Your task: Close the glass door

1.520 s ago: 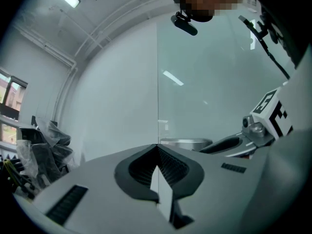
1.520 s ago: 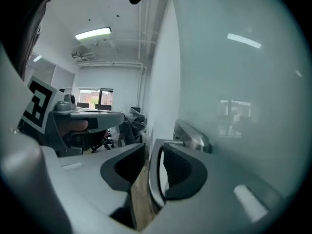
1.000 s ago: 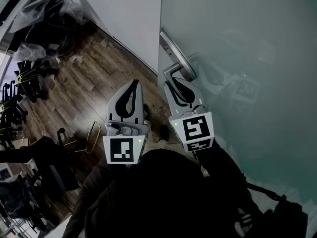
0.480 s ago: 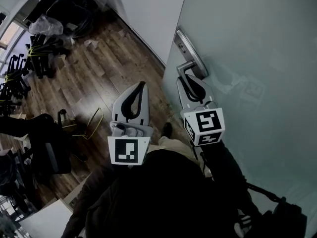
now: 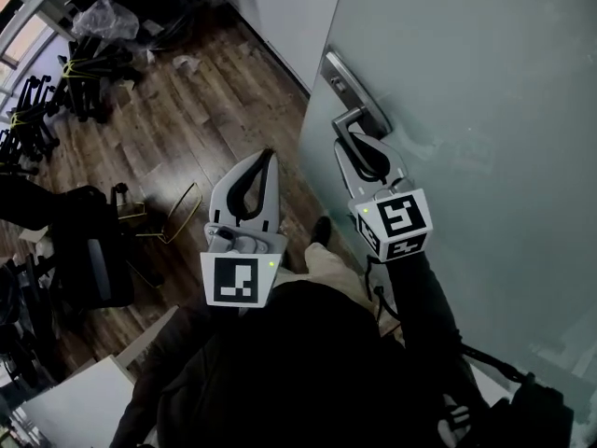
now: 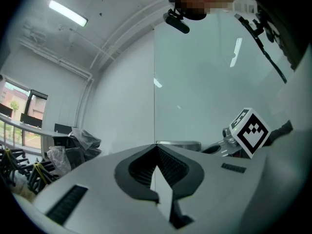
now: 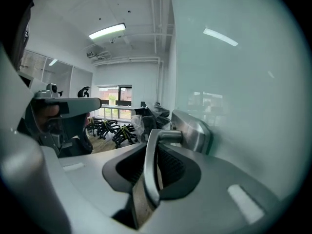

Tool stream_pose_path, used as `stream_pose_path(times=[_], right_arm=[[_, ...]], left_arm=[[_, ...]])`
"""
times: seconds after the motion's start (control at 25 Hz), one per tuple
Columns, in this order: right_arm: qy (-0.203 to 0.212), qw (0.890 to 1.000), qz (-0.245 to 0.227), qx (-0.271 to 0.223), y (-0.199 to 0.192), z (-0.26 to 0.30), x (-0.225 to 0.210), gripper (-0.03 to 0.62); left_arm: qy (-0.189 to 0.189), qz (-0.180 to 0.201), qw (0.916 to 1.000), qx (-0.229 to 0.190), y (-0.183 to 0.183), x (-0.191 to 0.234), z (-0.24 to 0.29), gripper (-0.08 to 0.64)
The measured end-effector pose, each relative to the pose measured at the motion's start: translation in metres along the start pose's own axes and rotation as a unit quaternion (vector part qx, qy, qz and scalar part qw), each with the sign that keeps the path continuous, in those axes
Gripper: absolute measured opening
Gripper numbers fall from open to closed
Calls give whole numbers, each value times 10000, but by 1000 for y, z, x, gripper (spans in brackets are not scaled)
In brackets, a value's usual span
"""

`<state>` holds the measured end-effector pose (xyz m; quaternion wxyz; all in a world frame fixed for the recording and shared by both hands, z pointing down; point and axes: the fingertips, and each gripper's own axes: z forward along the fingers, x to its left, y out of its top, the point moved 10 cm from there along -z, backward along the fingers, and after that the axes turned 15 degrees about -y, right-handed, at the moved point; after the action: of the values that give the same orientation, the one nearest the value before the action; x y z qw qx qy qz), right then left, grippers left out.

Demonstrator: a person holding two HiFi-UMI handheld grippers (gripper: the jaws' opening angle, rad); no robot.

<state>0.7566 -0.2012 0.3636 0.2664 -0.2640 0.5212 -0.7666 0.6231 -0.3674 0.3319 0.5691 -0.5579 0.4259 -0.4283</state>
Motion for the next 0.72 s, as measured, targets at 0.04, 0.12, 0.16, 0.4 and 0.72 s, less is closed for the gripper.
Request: stream_pose_path(times=[0.04,0.12,0.16,0.4,0.72], right_arm=[[82,10000,-25,-13,1,-2,8,64],[234,9997,-69,-7,4,-6,23,64],[306,9995,-91,10,6,-9,31,64],[756,9968,-242,-8,13,-28,64,66],[1155,9920,-476,-181,20,-91,144,66]], left_arm=[[46,-1,10000,10,1,1,-9,-3],[158,-32,9999,8,3,1,-26,-3],[214,-30,9998,18,6,0,-33,-3],[602,88,9981,97,21,-20,-69,-3],[1321,113,9911,127,22,-92,-184,-3]])
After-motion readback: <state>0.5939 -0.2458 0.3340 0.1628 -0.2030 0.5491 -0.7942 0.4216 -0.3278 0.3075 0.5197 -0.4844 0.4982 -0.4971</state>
